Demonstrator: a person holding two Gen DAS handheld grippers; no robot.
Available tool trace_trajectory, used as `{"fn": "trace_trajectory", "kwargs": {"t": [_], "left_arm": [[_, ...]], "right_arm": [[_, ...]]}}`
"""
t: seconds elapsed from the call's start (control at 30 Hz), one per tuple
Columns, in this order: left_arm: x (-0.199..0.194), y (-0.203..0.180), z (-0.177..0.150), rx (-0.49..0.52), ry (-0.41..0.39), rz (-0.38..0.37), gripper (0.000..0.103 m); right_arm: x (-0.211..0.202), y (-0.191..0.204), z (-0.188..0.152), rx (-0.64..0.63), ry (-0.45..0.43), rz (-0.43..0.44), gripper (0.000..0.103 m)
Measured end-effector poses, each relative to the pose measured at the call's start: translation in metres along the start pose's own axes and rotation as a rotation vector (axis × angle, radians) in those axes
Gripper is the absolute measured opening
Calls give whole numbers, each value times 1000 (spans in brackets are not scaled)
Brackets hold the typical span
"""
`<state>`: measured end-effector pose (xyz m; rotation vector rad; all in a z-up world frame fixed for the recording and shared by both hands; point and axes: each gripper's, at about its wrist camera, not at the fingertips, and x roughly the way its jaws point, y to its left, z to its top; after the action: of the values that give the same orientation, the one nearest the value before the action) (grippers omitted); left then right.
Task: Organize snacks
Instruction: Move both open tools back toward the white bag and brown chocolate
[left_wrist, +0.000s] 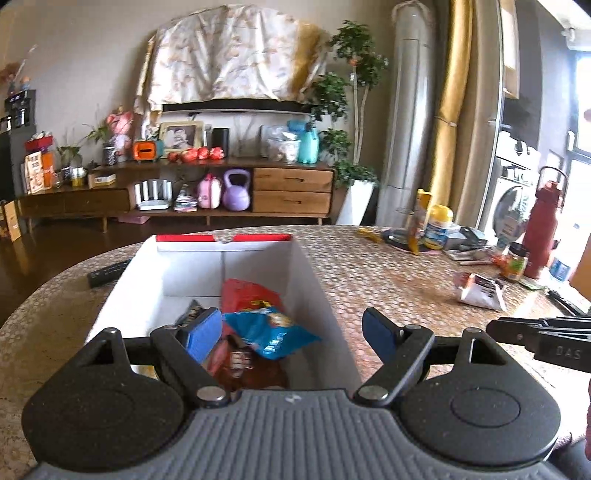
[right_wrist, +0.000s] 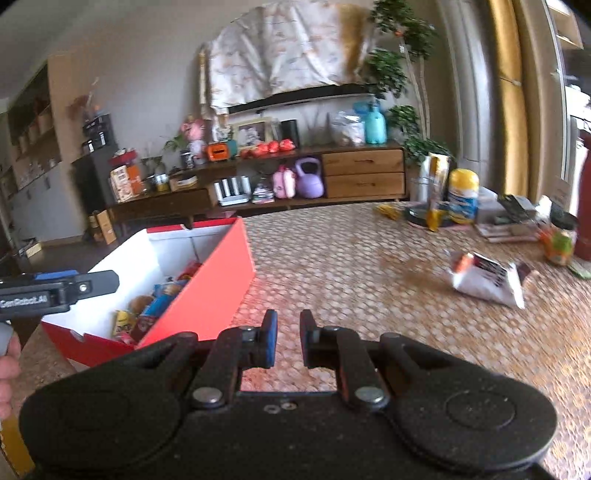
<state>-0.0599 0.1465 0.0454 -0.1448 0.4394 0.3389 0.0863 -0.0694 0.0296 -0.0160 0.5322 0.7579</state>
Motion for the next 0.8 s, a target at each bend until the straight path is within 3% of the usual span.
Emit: {"fn": "trace_trajectory", "kwargs": {"t": [0.37,0.67,0.8], "left_arm": [[-6,-34,-7,46,3,-52,86],[-12,-59,-7,76,-11,-106,86],[-13,-67,-6,85,-15,-124,86]], "right_arm": [[-20,-21,-22,36,-3,-32,12],[-41,-41,-31,79,-70,-65,13],[-46,-47,-31,80,-82,-104,18]]}}
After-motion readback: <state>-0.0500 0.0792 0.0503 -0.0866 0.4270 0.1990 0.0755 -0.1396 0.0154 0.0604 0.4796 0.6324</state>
